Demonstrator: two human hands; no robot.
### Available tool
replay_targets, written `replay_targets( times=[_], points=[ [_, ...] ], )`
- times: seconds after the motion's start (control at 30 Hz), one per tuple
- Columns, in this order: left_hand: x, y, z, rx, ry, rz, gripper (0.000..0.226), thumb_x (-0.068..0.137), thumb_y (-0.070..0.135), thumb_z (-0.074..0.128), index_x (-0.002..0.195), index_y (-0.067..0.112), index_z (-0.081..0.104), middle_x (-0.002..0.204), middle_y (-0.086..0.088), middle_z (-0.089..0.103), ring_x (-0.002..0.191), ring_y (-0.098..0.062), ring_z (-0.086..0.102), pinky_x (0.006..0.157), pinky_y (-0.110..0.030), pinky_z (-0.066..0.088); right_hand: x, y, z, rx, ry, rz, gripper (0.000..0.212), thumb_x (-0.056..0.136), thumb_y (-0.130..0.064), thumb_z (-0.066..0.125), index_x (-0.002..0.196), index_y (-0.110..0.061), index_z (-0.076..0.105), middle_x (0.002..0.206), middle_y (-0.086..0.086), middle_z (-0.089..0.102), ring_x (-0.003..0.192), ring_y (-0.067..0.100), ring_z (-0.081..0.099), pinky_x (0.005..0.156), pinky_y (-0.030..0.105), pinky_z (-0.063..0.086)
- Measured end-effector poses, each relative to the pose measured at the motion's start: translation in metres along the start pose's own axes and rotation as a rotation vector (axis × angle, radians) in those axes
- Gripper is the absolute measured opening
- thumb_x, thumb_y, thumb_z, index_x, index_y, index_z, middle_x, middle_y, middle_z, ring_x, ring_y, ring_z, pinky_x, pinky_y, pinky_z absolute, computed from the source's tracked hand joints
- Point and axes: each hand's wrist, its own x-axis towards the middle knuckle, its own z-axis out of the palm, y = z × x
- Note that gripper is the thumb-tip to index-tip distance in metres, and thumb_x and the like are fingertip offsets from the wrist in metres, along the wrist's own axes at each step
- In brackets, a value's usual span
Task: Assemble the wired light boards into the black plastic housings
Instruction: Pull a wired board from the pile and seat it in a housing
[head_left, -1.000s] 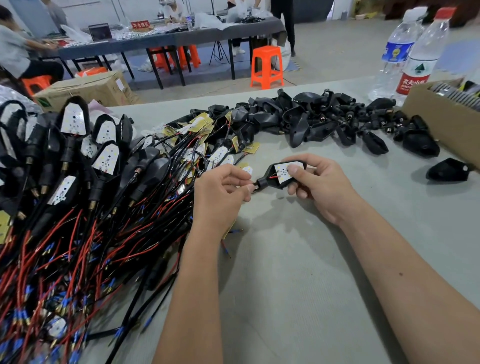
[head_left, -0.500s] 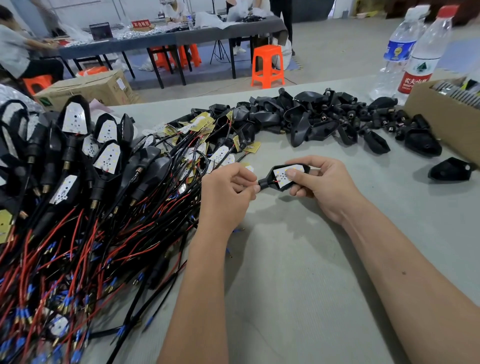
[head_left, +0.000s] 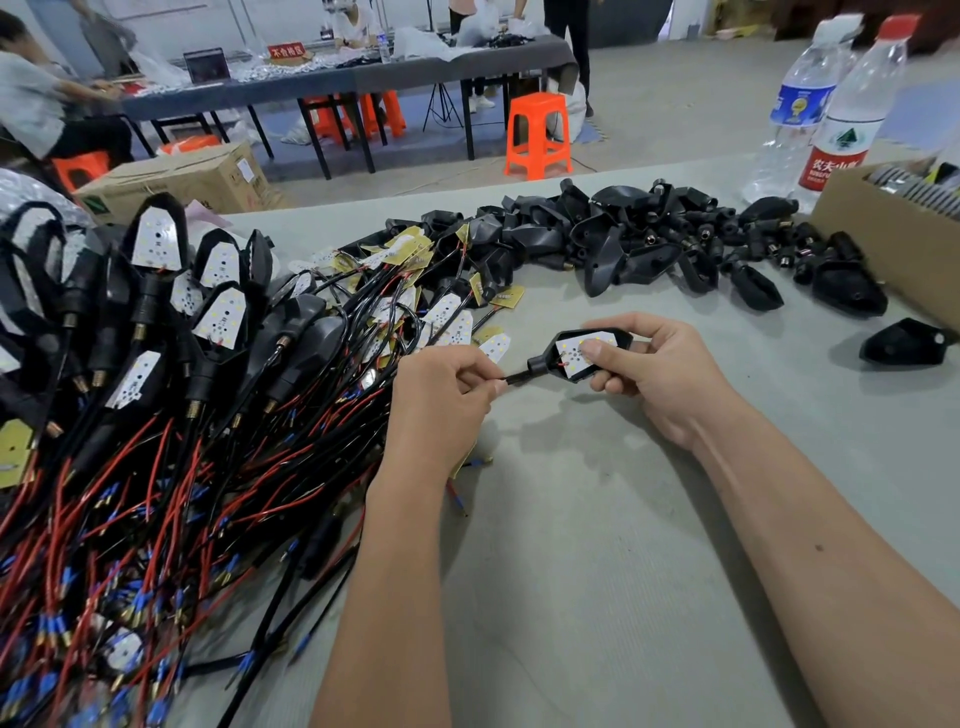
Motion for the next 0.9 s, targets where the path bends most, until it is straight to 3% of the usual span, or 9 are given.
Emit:
replay_targets(
  times=[0.23,0.37,0.5,0.67,0.77,0.9],
  points=[
    [-0.003,0.001,-0.015,-0.007,-0.083,-0.041,0.009,0.086,0.02,0.08,0.082,0.027,0.076,0.071,0.004,0.073,0.055,-0.013,0.067,0.058,-0.024,0.052,0.002,-0.001,0.0,-0.01,0.075,0.028,0.021,0.084,0.001,0.08,0.104,-0.006,0.075,0.078,0.015,0.076,0.051,0.014,0.063,0.05,0.017,0.05],
    [-0.002,-0.007,-0.049,-0.03,-0.132,-0.154,0.008,0.089,0.015,0.076,0.086,0.022,0.076,0.069,-0.003,0.075,0.046,-0.013,0.057,0.048,-0.025,0.048,0.008,-0.003,-0.011,-0.01,0.287,0.032,0.025,0.084,0.0,0.081,0.105,-0.005,0.068,0.071,0.008,0.075,0.048,0.012,0.06,0.047,0.017,0.048],
    [-0.008,-0.012,-0.08,-0.326,-0.142,-0.178,0.014,0.093,0.004,0.07,0.091,0.014,0.079,0.071,-0.012,0.073,0.048,-0.014,0.05,0.046,-0.017,0.044,0.01,-0.004,-0.021,-0.059,0.326,0.048,0.024,0.084,-0.001,0.082,0.103,-0.003,0.067,0.076,0.01,0.071,0.048,0.011,0.058,0.044,0.016,0.045],
    [-0.012,-0.004,-0.073,-0.744,-0.262,-0.091,0.022,0.086,0.004,0.063,0.101,0.005,0.079,0.085,-0.008,0.071,0.072,-0.013,0.065,0.07,-0.02,0.057,0.009,-0.004,-0.021,-0.165,0.294,0.071,0.02,0.084,-0.003,0.082,0.095,-0.006,0.066,0.063,0.005,0.069,0.044,0.01,0.054,0.042,0.018,0.044],
    [-0.009,0.002,-0.059,-0.794,-0.146,-0.016,0.022,0.083,0.005,0.066,0.103,0.005,0.077,0.091,-0.006,0.075,0.079,-0.015,0.07,0.076,-0.022,0.057,0.008,-0.004,-0.021,-0.238,0.25,0.082,0.017,0.085,-0.004,0.081,0.091,-0.007,0.066,0.058,0.004,0.068,0.041,0.009,0.052,0.041,0.019,0.043],
    [-0.001,0.004,-0.05,-0.727,0.208,0.006,0.011,0.091,0.023,0.071,0.087,0.019,0.081,0.076,0.001,0.069,0.068,-0.009,0.061,0.069,-0.02,0.054,0.005,-0.008,-0.02,-0.33,0.12,0.06,0.006,0.09,-0.003,0.075,0.093,-0.005,0.071,0.06,0.005,0.067,0.043,0.01,0.052,0.04,0.018,0.04]
  ],
)
